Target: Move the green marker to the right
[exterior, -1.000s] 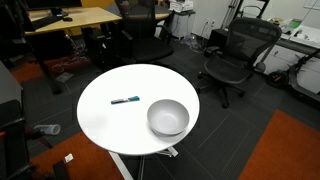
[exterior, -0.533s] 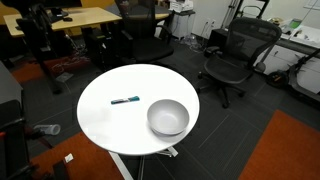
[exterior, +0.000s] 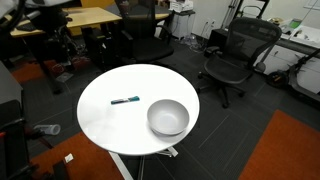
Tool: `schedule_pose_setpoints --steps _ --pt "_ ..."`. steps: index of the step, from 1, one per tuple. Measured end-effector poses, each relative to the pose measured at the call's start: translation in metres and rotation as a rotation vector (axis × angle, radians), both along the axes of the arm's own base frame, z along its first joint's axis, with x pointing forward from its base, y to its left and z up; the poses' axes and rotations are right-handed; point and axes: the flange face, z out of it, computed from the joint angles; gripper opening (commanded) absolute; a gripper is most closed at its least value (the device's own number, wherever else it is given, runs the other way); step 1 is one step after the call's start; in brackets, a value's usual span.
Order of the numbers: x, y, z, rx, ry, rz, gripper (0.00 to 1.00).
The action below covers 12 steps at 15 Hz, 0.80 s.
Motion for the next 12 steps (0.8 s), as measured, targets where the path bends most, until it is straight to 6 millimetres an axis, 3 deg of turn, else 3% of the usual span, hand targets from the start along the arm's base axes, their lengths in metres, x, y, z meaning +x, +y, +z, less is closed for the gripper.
schedule_pose_setpoints --steps 12 --pt "0.066 0.0 -0.062 -0.036 0.051 -0.108 1.0"
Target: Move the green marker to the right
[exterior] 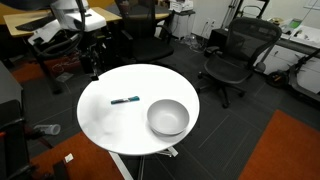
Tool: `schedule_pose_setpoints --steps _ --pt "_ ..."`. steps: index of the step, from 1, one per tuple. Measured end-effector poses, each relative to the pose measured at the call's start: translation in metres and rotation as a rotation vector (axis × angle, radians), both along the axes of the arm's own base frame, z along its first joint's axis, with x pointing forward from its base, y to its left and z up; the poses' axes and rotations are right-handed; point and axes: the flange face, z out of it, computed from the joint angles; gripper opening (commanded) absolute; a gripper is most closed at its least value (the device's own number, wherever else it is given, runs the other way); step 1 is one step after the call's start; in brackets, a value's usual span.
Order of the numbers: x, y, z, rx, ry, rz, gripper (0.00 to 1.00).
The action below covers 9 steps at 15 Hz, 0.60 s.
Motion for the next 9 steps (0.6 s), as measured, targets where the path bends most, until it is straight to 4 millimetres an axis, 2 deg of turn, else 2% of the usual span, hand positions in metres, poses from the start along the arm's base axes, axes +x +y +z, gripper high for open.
schedule_pose_setpoints --steps 9 --pt "0.044 -0.002 -0.053 0.014 -0.036 -0.02 1.0"
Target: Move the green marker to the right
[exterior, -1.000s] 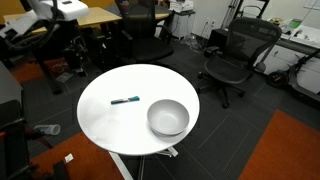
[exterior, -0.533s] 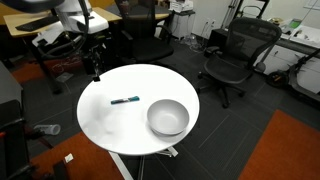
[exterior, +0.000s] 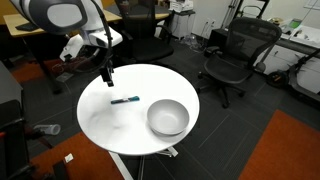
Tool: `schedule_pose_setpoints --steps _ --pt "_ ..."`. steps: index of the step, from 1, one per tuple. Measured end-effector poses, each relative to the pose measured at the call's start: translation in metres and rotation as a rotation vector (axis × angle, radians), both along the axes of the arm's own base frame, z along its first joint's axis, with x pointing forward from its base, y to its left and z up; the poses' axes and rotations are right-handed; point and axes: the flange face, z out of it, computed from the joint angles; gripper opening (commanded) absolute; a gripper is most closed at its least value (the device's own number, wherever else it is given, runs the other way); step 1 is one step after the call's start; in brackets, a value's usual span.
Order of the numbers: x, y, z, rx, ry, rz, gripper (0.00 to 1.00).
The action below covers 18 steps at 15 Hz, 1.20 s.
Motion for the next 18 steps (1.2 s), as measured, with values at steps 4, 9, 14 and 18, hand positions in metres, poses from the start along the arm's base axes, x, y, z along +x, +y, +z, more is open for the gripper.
schedule_pose_setpoints --steps 4,9,14,18 --pt "0.014 -0.008 -0.021 0.003 -0.011 -0.024 1.0" --pt "0.032 -0.017 -0.042 -0.007 -0.001 -0.045 1.0" --pt "0.048 -0.027 -0.064 -0.024 0.011 -0.06 1.0" --pt "0.057 -0.034 -0.086 -0.021 0.028 -0.086 1.0"
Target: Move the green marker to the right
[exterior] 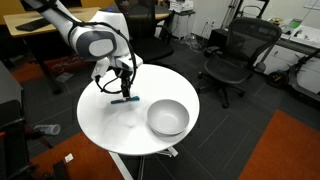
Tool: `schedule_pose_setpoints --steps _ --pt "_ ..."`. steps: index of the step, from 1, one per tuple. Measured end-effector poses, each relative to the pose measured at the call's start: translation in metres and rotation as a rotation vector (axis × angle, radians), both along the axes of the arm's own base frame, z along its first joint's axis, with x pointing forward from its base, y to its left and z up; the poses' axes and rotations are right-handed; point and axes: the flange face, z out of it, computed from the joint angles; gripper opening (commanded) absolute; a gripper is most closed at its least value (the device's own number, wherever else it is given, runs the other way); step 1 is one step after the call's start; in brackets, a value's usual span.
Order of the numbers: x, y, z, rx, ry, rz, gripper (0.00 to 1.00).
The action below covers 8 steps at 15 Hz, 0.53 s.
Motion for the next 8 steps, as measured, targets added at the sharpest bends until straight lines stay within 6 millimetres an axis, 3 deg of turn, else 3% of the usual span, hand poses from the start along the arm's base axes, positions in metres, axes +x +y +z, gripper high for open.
schedule_pose_setpoints --steps 3,4,6,8 --pt "0.004 -0.002 -0.015 0.006 0.013 -0.013 1.0" --pt "0.005 -0.003 -0.02 0.01 0.018 -0.015 0.75" --pt "0.007 -0.003 -0.027 0.012 0.023 -0.022 0.66" --pt "0.009 -0.004 -0.033 0.014 0.027 -0.028 0.5"
